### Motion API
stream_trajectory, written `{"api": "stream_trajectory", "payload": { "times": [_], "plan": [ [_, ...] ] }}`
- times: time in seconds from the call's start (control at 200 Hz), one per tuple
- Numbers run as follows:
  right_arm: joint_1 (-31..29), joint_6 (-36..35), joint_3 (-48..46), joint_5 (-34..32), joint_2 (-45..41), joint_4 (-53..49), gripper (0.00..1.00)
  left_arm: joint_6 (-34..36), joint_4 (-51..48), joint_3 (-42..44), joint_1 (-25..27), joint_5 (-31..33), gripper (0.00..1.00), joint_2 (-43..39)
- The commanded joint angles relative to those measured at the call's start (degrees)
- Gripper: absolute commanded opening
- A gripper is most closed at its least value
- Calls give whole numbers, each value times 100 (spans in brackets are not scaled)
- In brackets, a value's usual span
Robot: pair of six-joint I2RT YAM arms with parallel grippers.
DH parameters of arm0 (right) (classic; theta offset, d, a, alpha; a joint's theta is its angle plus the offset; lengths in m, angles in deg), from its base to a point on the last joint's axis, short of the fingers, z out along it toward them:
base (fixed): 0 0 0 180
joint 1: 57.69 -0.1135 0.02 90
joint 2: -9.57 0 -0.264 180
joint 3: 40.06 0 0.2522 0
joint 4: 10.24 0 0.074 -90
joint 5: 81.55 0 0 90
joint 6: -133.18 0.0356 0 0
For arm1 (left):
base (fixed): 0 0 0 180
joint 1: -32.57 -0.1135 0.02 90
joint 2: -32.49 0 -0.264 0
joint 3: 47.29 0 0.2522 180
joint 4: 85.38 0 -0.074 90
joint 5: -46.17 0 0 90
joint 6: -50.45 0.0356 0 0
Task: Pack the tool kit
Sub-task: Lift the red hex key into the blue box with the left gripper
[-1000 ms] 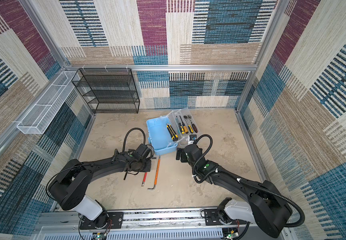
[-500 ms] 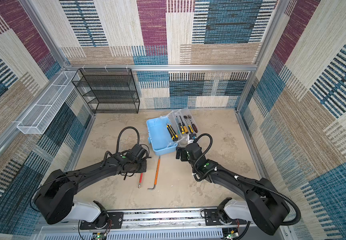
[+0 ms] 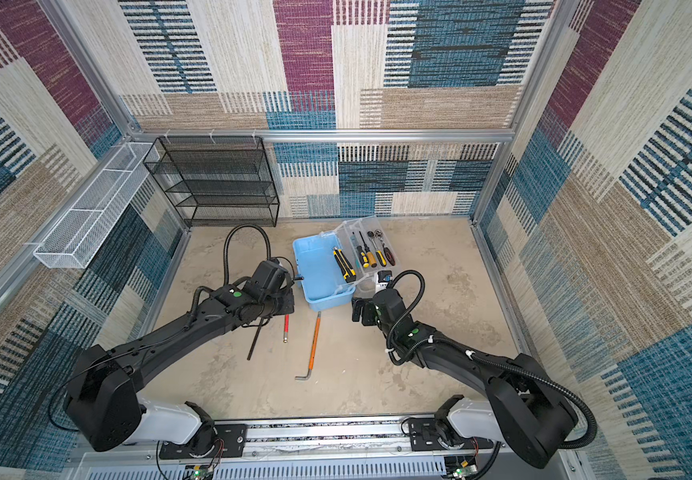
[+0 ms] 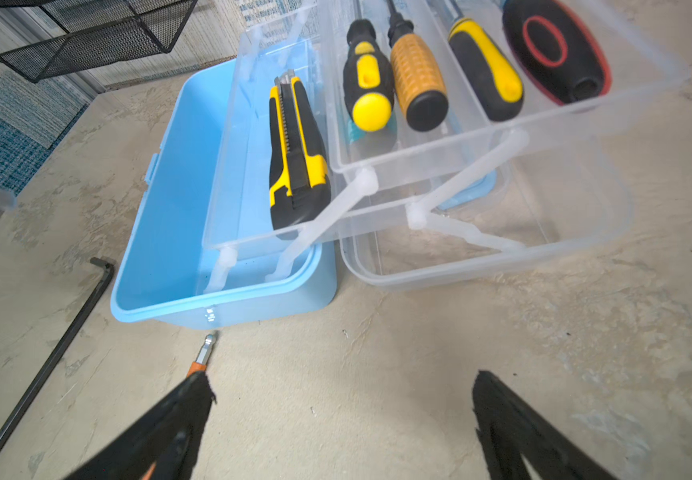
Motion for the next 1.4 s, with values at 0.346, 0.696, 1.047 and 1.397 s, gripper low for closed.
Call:
{"api": "stream_trajectory", "payload": {
  "times": [0.346,0.696,1.047,1.397],
  "plan": [
    [22,202,-390,-108,-534,160,100,-431,877,-2186,-712,-1729,0,1972],
    [39,225,-521,-337,-888,-49,100,-693,438,-3103,-757,-1464,0,2969],
    [56,260,-600,-409,-1038,-115,100,-1043,484,-2990,-759,-1302,0,3279],
    [57,260,-599,-451,-1057,-122,100,-1046,241,-3183,-759,-1361,0,3542]
  ]
}}
